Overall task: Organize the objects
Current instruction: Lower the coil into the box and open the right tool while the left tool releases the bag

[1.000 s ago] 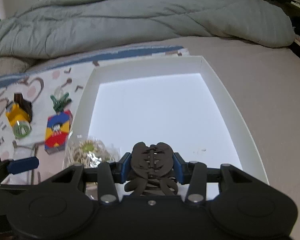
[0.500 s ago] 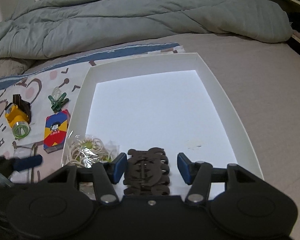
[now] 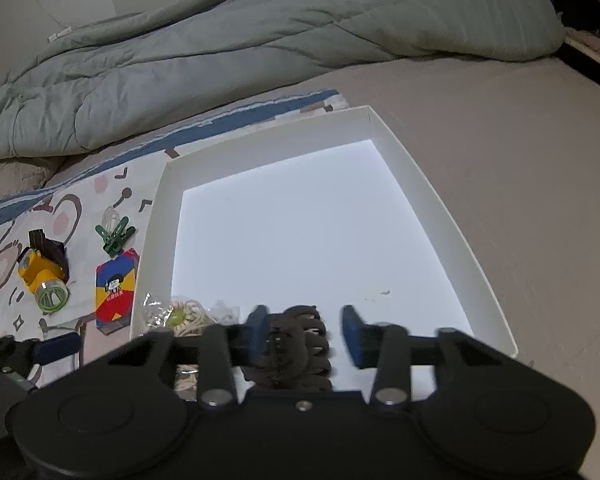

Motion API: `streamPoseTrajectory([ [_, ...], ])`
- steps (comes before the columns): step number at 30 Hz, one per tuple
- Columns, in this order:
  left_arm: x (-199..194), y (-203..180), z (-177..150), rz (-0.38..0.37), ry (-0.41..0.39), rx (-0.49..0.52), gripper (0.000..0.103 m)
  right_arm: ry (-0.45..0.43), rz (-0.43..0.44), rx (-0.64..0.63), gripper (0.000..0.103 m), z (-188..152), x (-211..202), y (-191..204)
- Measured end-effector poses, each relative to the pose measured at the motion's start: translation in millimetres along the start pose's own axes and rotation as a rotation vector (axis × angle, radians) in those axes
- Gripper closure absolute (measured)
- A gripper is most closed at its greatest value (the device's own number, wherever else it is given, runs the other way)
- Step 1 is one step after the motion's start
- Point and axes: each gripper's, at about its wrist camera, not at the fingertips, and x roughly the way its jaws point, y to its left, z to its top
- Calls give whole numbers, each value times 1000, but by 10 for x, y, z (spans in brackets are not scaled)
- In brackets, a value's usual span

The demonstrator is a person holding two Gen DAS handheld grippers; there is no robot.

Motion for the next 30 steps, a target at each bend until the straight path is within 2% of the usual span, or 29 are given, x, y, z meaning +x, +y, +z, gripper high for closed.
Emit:
streamPoseTrajectory([
  [4, 48, -30, 4, -29, 10, -32, 17, -9, -35, 46, 75, 16, 6, -126],
  [7, 16, 24, 69, -53, 30, -63, 18, -15, -65, 99, 77, 24, 13, -244],
  [9, -58, 89, 129, -41, 11, -68, 18, 2, -88, 95, 77, 6, 45, -277],
  [12, -134, 165, 209, 6, 1, -33, 18, 22, -101, 100, 76, -16, 86, -317],
  [14, -126, 184, 235, 9, 22, 1, 18, 25, -104, 104, 76, -20, 95, -322],
  [20, -24, 48, 170, 51, 50, 119, 17, 37, -96, 81, 75, -14, 127, -231],
  [24, 110, -14, 94, 48, 95, 133, 18, 53, -112, 47, 75, -27, 155, -177],
  [30, 191, 29, 25, 17, 119, 78, 18, 87, -135, 24, 75, -50, 253, -186],
])
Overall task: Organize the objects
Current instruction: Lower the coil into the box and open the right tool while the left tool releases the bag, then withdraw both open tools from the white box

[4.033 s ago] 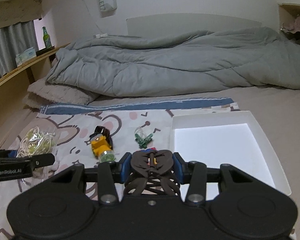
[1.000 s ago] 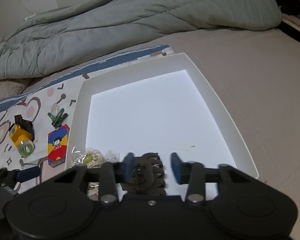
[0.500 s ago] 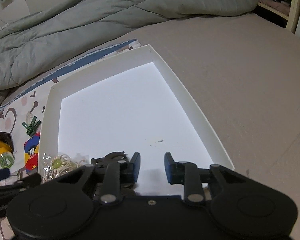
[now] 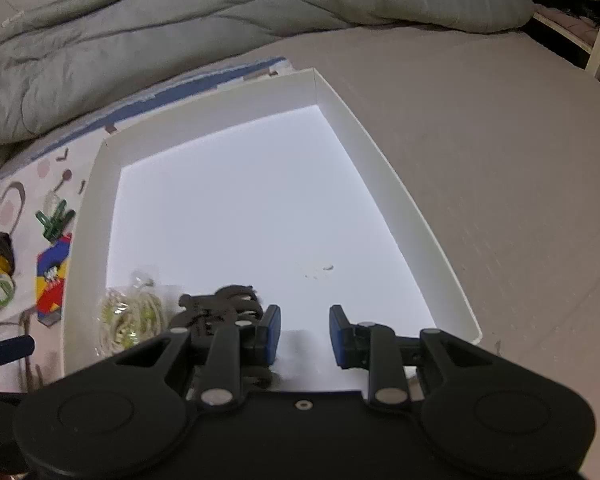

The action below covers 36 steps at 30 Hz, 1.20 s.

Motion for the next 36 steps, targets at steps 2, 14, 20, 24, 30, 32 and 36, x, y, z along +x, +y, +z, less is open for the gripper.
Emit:
streamPoseTrajectory([
  [2, -38, 48, 31, -11, -6, -24, 18, 26, -5, -19, 75, -21, 50, 17],
  [14, -503, 231, 79, -71, -110, -99, 18, -48, -27, -58, 74, -20, -159, 109],
  [20, -830, 364, 7, -85, -173, -118, 18, -141, 6, -47, 63, -23, -560, 103],
  [24, -1041, 470, -72, -83, -213, -138, 15, -196, 23, -62, 54, -65, -846, 143],
  [30, -1321, 619, -204, -69, -271, -149, 6, -246, 34, -75, 39, -173, -1208, 222],
  [32, -1401, 655, -243, -63, -293, -153, 4, -260, 32, -79, 32, -213, -1311, 250],
  [36, -1533, 690, -328, -68, -324, -146, 0, -296, 34, -87, 25, -289, -1472, 267],
])
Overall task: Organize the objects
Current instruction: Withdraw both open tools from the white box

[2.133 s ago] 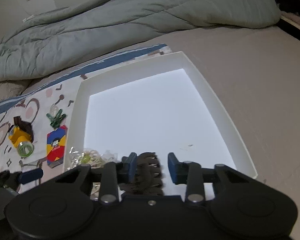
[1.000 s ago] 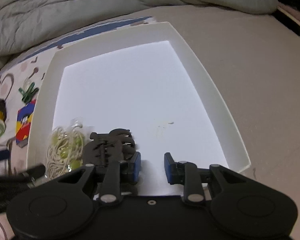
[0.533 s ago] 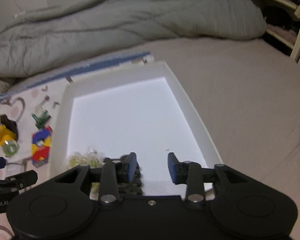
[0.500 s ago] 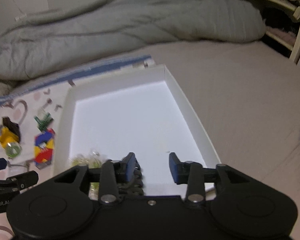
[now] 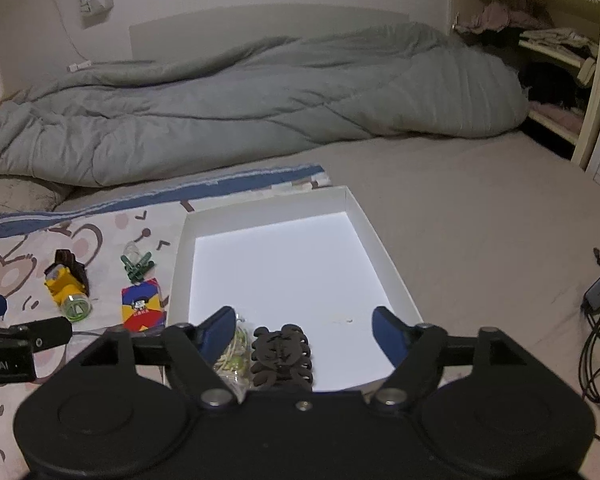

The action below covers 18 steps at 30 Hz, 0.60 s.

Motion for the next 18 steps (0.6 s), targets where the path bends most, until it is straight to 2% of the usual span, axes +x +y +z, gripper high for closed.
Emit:
streamPoseTrajectory([
  [11, -109, 62, -147, -15, -53, -6, 0, -58, -36, -39, 0, -130, -252, 8],
  [18, -137, 93, -172, -20, -68, -14, 0, -64, -36, -58, 0, -185, -281, 10],
])
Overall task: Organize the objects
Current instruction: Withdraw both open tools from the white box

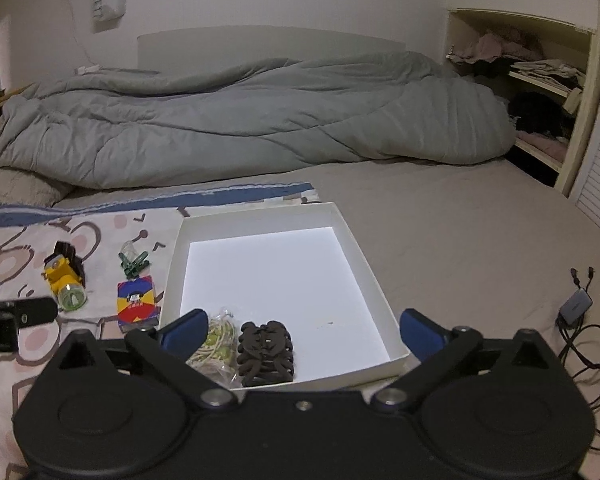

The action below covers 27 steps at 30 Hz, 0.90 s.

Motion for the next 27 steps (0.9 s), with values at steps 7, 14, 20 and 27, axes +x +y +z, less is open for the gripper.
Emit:
streamPoseTrajectory([
  [7, -22, 64, -11, 5, -10, -10, 0, -14, -6, 26, 0, -19, 17, -20],
  [14, -53, 291, -40, 45, -17, -22, 0, -16, 28, 37, 0, 0, 113, 63],
  [20, -99, 596, -70, 94, -19, -59, 0, -22, 84, 12, 0, 54, 177, 337],
  [27, -203, 1038, -111, 156, -26, -116, 0, -28, 150, -20, 0, 133, 217, 755],
])
